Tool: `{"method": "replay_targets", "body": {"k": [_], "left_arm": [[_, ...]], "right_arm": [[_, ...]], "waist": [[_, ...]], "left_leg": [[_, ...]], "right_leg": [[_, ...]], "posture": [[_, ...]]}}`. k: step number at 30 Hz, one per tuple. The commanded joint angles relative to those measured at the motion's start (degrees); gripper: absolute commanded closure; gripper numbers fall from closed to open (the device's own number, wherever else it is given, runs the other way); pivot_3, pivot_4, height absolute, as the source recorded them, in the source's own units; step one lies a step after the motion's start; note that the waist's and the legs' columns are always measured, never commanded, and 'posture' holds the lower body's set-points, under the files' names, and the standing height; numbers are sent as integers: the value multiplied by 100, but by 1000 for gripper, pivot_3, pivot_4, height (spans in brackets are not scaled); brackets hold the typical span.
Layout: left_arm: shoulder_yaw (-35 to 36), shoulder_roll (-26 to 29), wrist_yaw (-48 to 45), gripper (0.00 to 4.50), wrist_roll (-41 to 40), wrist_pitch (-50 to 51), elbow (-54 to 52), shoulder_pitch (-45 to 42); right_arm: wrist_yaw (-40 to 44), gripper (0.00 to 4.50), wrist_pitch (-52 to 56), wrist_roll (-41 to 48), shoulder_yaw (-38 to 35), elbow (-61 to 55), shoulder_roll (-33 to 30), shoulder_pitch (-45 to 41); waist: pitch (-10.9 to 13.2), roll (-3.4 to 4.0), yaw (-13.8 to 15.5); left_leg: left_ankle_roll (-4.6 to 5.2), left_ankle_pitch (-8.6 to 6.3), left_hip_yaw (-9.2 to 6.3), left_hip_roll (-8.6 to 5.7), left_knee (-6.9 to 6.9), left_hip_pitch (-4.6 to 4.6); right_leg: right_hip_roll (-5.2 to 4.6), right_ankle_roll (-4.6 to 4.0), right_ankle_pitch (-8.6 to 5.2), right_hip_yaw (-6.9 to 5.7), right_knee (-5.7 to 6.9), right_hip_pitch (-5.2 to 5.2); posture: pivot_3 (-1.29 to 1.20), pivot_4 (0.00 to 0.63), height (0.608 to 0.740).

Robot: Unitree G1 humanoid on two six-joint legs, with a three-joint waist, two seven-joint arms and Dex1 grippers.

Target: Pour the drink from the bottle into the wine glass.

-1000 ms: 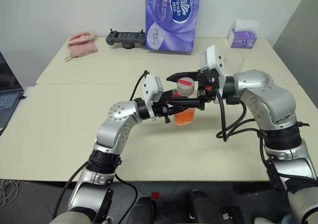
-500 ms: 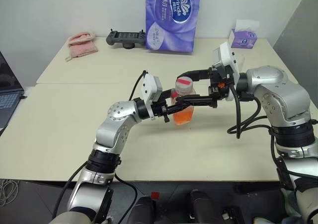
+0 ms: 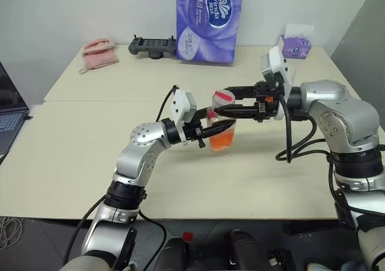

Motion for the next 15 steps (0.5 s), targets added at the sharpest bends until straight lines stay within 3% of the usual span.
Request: {"method": "replay_targets", "body": {"k": [1, 15], "left_arm": [[93, -28, 9, 2785, -71, -86, -200, -112], [77, -22, 17, 2787, -42, -79, -186, -102]], "right_arm": [[-85, 2722, -30, 54, -122, -179, -13, -178], [1413, 2742, -592, 254, -199, 739, -237, -608]], "waist": [[0, 0, 0], [0, 0, -5]], "left_leg": [[0, 0, 0, 0, 0, 0], [0, 0, 1, 3, 1, 3]], "right_leg": [[0, 0, 0, -1, 0, 0], [2, 0, 0, -1, 2, 0]], "posture": [[0, 150, 740], [0, 150, 740]]}}
